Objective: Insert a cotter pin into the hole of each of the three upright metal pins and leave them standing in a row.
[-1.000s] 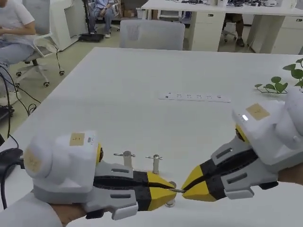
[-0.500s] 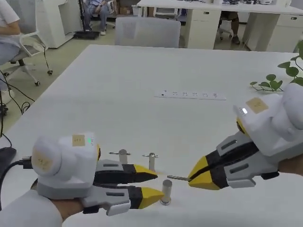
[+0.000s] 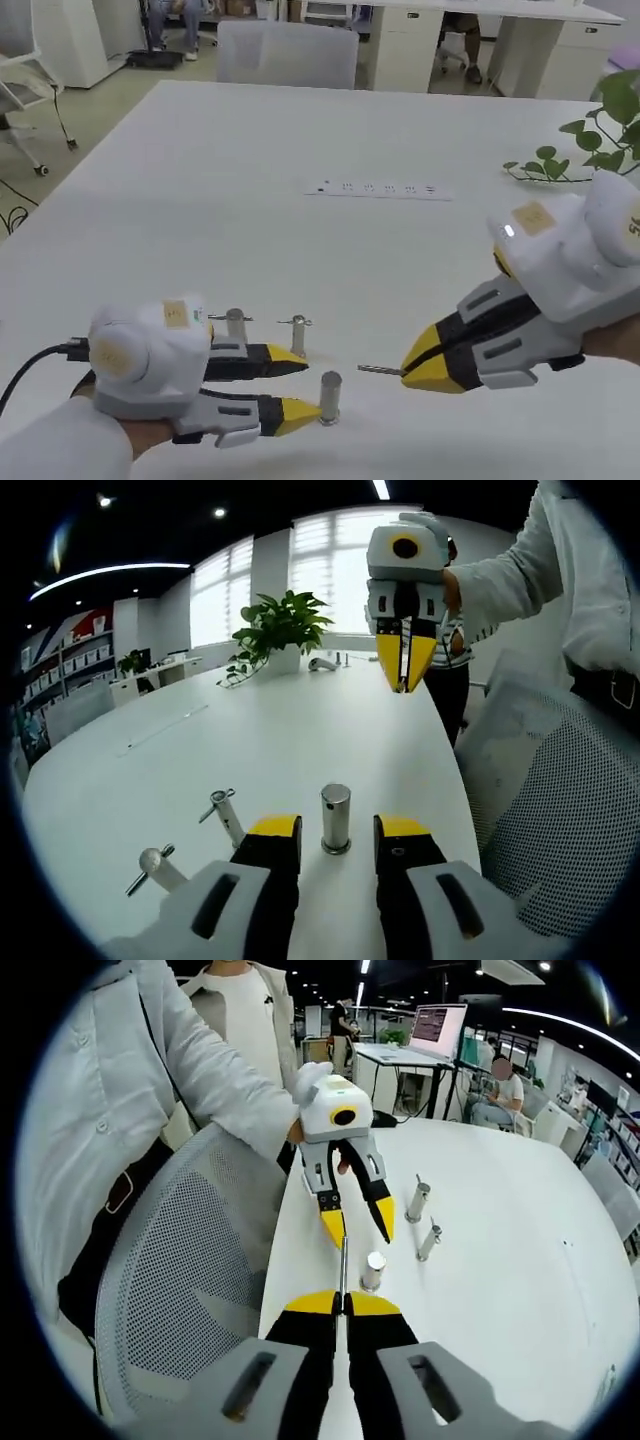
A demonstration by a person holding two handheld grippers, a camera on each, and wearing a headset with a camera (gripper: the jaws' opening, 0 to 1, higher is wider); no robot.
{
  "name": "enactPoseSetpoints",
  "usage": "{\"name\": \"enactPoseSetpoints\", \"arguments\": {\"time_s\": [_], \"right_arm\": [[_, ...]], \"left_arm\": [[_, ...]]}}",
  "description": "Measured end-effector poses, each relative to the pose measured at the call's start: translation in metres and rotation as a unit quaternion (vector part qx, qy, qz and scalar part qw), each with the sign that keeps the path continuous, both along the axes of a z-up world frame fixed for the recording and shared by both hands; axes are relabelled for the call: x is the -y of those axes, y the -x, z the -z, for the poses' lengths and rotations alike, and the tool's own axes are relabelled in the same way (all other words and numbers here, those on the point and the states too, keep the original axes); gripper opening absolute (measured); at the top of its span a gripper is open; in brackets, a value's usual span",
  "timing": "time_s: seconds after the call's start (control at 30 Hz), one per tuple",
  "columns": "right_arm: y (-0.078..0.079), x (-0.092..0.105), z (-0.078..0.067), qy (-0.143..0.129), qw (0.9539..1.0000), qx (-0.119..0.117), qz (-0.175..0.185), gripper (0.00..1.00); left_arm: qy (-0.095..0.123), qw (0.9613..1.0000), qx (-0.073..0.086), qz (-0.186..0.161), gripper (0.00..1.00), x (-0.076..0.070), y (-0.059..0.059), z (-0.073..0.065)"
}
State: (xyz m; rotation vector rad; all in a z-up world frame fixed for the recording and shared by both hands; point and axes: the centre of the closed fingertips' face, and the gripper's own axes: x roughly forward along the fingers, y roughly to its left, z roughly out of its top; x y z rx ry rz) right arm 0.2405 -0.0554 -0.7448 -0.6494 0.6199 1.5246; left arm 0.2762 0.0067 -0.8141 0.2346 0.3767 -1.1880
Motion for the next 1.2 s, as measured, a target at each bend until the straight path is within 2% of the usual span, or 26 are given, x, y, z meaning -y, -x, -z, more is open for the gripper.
{"name": "enactPoseSetpoints", "arguments": {"time_s": [0.23,0.37,0.43,0.53,0.67,0.93,1.07,1.2], "right_arm": [[-0.006,0.009,0.011,0.021,0.9996,0.003,0.016,0.04],[-0.01,0.012,0.018,0.03,0.9993,0.001,0.02,0.04],[-0.011,0.013,0.019,0.032,0.9992,0.0,0.022,0.04],[-0.013,0.012,0.02,0.031,0.9992,-0.001,0.024,0.04],[-0.018,0.013,0.024,0.036,0.999,0.002,0.028,0.04],[-0.023,0.011,0.036,0.052,0.998,0.007,0.034,0.04],[-0.025,0.009,0.038,0.052,0.998,0.006,0.036,0.04],[-0.028,0.008,0.043,0.061,0.9975,0.009,0.035,0.04]], "left_arm": [[-0.008,0.9998,-0.003,0.015,0.27,0.003,-0.005,0.019],[0.0,0.9997,-0.007,0.023,0.27,0.011,-0.005,0.02],[-0.004,0.9996,-0.002,0.028,0.26,0.012,-0.006,0.023],[-0.005,0.9995,-0.004,0.03,0.23,0.014,-0.008,0.029],[0.003,0.9997,-0.002,0.024,0.19,0.016,-0.012,0.031],[0.002,0.9998,-0.009,0.017,0.17,0.017,-0.014,0.035],[-0.001,0.9998,-0.008,0.019,0.14,0.021,-0.013,0.035],[-0.003,0.9996,0.0,0.027,0.12,0.023,-0.014,0.036]]}}
